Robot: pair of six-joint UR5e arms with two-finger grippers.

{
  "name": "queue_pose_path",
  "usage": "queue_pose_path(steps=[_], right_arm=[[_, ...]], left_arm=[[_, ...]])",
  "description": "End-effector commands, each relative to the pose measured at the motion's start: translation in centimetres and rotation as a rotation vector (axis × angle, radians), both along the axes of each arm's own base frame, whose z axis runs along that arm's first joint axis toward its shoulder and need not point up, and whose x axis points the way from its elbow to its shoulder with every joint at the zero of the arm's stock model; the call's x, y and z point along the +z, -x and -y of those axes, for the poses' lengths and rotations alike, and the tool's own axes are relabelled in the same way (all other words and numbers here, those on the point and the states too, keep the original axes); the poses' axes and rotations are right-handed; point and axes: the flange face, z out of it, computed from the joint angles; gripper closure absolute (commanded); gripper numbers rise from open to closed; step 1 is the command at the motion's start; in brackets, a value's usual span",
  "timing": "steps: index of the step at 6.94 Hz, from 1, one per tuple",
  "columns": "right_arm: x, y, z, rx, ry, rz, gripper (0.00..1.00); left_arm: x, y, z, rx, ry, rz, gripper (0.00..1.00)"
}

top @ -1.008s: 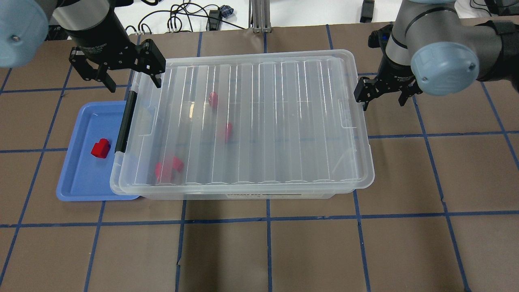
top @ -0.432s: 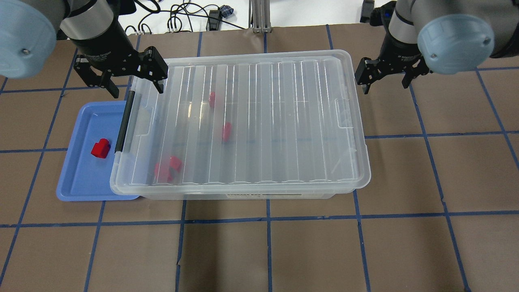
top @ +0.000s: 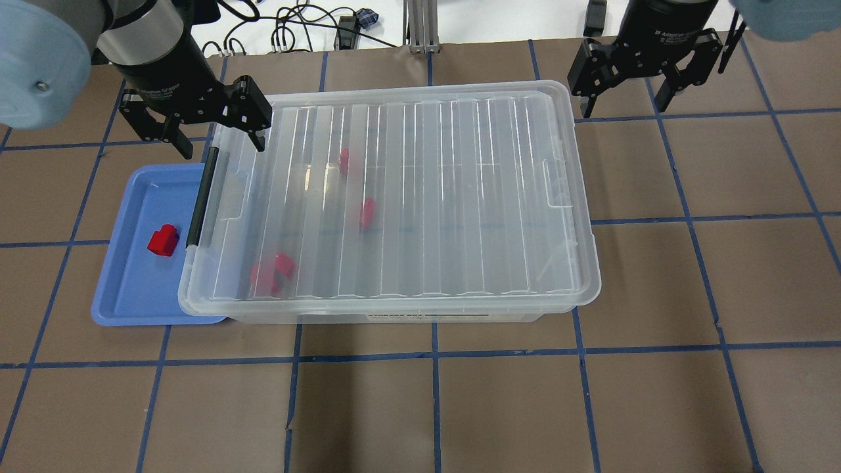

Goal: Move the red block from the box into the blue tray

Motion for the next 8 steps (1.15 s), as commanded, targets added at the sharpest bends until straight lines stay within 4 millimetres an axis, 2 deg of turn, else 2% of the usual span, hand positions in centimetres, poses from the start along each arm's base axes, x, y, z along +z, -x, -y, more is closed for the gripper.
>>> queue_pose_path(steps=[1,3,4,5,8], right_arm=[[0.6,-1.1,0.0,0.006,0.006,0.006,0.00],[0.5,-1.1,0.2,0.003,0.005,0.007,0.00],[0.5,-1.1,0.2,0.005,0.005,0.008,0.00],[0.4,-1.1,0.2,0.005,0.005,0.008,0.00],[0.5,-1.1,0.2,0.005,0.005,0.006,0.00]], left_arm=[[1.0,0.1,0.2,0.001,0.021,0.004,0.00],[0.4,0.3,0.3,0.022,0.003,0.006,0.00],[0.6,0.4,-0.3,0.033,0.009,0.002,0.00],[-0.1,0.4,0.0,0.033,-0.005,0.003,0.00],[0.9,0.4,-0.5,0.004,0.015,0.001,0.00]])
